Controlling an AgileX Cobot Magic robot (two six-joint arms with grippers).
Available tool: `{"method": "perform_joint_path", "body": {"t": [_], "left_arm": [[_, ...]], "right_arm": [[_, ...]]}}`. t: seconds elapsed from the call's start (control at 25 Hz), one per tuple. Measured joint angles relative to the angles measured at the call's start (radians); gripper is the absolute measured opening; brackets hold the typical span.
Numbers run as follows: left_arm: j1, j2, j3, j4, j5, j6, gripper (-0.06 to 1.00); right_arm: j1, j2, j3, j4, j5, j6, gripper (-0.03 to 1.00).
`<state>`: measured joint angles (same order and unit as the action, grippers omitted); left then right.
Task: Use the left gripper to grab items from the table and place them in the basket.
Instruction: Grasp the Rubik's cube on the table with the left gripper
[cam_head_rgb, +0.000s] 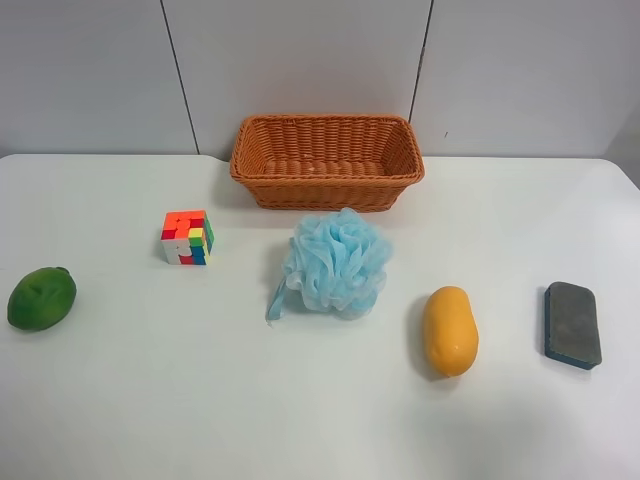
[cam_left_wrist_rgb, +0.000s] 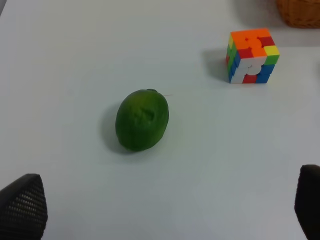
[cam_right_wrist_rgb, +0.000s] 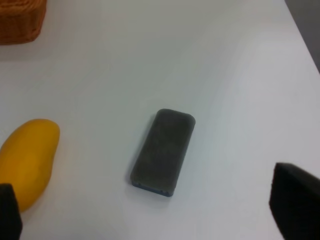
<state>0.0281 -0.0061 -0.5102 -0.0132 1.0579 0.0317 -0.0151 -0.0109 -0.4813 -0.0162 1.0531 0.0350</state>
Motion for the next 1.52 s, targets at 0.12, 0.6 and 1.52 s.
{"method": "perform_joint_path", "body": {"t": [0.12,0.6,1.52], "left_arm": [[0.000,0.000,0.000,0.000,0.000,0.000,0.99],[0.000,0.000,0.000,0.000,0.000,0.000,0.99],[0.000,0.261,-0.136,-0.007,0.045,-0.011,0.99]], "right_arm": [[0.000,0.000,0.000,0.000,0.000,0.000,0.99],[0.000,0.000,0.000,0.000,0.000,0.000,0.99],[0.000,0.000,0.000,0.000,0.000,0.000,0.99]]}}
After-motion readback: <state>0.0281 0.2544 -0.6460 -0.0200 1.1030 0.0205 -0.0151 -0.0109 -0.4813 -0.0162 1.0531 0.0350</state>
